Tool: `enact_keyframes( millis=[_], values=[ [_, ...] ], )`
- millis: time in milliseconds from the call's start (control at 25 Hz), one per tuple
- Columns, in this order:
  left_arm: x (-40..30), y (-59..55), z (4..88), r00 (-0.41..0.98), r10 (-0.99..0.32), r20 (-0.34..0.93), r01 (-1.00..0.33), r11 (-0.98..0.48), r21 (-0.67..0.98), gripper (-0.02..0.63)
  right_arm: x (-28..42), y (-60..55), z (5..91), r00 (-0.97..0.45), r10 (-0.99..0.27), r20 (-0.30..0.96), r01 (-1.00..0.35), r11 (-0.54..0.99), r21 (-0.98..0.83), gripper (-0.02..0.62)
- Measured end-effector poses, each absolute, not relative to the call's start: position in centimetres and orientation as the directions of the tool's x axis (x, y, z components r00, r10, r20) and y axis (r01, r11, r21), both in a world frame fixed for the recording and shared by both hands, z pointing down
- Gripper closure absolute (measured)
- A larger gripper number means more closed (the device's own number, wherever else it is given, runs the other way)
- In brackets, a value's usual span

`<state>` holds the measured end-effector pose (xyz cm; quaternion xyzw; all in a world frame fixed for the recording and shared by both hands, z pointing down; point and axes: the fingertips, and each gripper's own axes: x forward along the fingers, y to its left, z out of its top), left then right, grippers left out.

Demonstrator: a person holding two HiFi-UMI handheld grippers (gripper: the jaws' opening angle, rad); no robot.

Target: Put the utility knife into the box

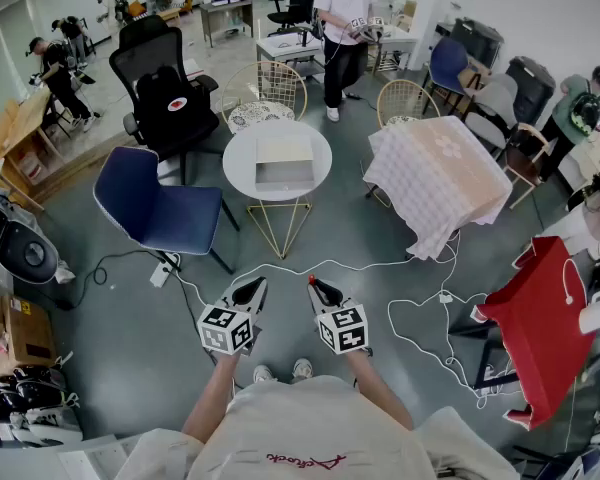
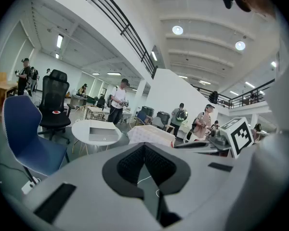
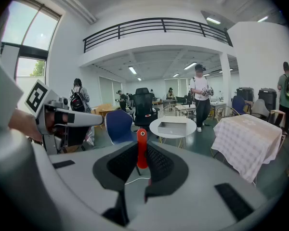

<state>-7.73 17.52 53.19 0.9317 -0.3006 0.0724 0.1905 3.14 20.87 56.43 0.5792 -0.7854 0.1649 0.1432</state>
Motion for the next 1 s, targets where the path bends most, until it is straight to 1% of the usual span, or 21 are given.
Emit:
enact_keyframes(
  millis=[400, 800, 1000],
  values=[
    [-7.0, 16.6, 53.6, 0.799, -0.547, 0.25, -0.601, -0.727, 0.332, 0.595, 3.7, 19.6, 56.4, -0.318, -0.857, 0.406, -0.948, 0.298, -0.113, 0.531],
    [-5.1, 15.5, 54.1, 0.769, -0.584, 0.259, -0.639, -0.7, 0.32, 0.595, 6.5, 18.2, 56.9, -0.354, -0.847, 0.396, -0.935, 0.33, -0.131, 0.531],
    [-4.8, 15.4, 55.1, 0.747, -0.606, 0.272, -0.664, -0.668, 0.336, 0.595, 8.0, 18.3, 57.8, -0.352, -0.841, 0.412, -0.935, 0.334, -0.116, 0.531]
  ],
)
